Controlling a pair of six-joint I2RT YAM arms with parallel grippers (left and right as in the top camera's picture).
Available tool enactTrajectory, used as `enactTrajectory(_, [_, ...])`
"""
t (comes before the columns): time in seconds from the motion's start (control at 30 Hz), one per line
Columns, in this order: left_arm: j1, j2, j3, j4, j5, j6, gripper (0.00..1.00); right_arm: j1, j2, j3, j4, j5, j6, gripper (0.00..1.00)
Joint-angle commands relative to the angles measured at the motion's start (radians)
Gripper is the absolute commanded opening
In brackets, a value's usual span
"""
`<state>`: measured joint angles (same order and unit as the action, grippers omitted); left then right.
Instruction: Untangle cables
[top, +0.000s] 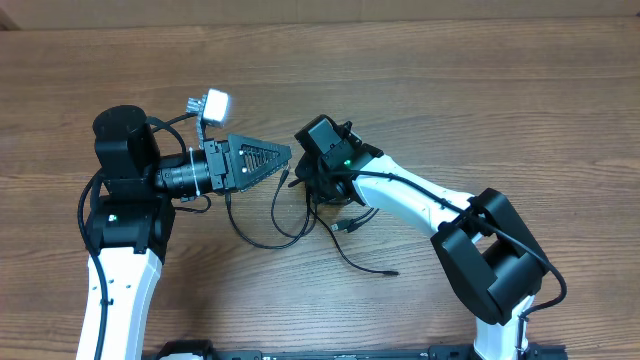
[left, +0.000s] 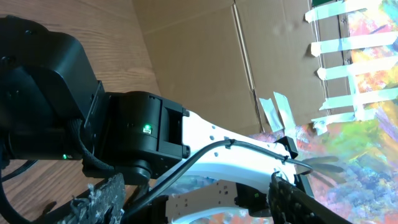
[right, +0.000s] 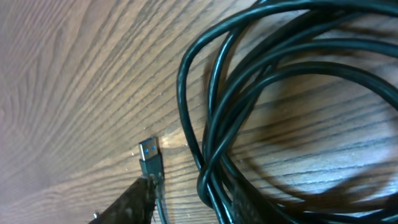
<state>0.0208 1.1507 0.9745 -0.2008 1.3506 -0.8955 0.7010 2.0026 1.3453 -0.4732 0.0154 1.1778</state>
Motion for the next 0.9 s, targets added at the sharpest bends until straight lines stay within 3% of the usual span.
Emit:
enactTrajectory(0.0, [-0.002, 0.000, 0.002, 0.003, 0.000, -0.026, 0.73, -0.002, 0.011, -0.006, -0.007, 0.029, 0.000, 0.39])
enactTrajectory(0.3, [-0.002, -0.001, 0.002, 0.003, 0.000, -0.026, 0.74, -0.002, 0.070, -0.006, 0.013, 0.035, -0.004, 0.36])
enactTrajectory(0.33, [-0.002, -0.001, 0.002, 0.003, 0.000, -0.026, 0.73, -0.002, 0.077, -0.006, 0.013, 0.035, -0.004, 0.28])
enactTrajectory(0.37, [-0.002, -0.001, 0.002, 0.003, 0.000, -0.026, 0.74, -0.002, 0.085, -0.006, 0.016, 0.032, -0.004, 0.05])
enactTrajectory(0.5, [-0.002, 0.000, 0.002, 0.003, -0.001, -0.025, 0.74, -0.002, 0.087, -0.002, 0.043, 0.027, -0.016, 0.04])
enactTrajectory(0.67, [-0.002, 0.000, 0.002, 0.003, 0.000, -0.025, 0.74, -0.010, 0.084, 0.088, 0.066, -0.048, -0.195, 0.04])
enactTrajectory(0.87, [0.011, 0.000, 0.002, 0.003, -0.001, -0.025, 0.75, -0.008, 0.049, 0.230, -0.082, -0.095, -0.355, 0.04])
